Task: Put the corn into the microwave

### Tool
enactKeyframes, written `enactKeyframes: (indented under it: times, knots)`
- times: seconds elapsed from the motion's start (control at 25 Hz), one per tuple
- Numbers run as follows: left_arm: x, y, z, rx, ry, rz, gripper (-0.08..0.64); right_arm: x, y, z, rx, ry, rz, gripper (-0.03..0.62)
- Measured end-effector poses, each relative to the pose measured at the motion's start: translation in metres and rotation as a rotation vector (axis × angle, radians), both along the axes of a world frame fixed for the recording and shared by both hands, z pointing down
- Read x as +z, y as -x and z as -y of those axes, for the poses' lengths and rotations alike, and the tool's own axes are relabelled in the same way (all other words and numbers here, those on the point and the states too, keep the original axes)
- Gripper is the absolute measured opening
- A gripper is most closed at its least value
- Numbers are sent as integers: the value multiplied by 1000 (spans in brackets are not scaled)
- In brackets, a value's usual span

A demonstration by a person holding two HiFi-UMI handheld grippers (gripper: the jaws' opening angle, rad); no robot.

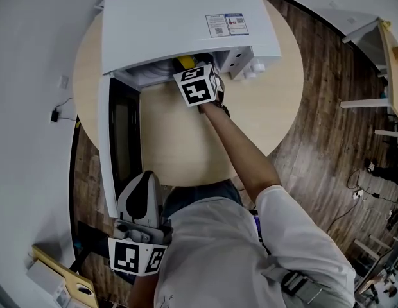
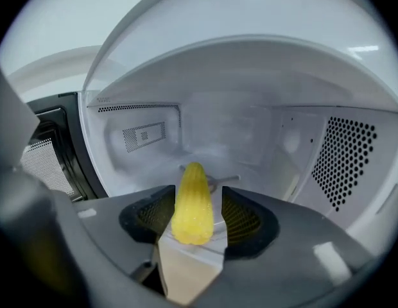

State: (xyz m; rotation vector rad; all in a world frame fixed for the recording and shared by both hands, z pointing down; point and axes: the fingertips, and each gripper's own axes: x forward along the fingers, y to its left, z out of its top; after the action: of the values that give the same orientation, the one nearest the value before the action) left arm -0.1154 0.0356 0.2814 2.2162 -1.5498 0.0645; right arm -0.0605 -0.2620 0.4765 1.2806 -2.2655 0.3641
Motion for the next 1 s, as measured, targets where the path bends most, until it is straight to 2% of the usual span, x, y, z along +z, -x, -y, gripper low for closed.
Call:
enactKeyframes:
  times: [1.0]
  knots:
    - [-15,3,-21,22,-51,-2,-11,-36,-14,-53,1,-5,77,152]
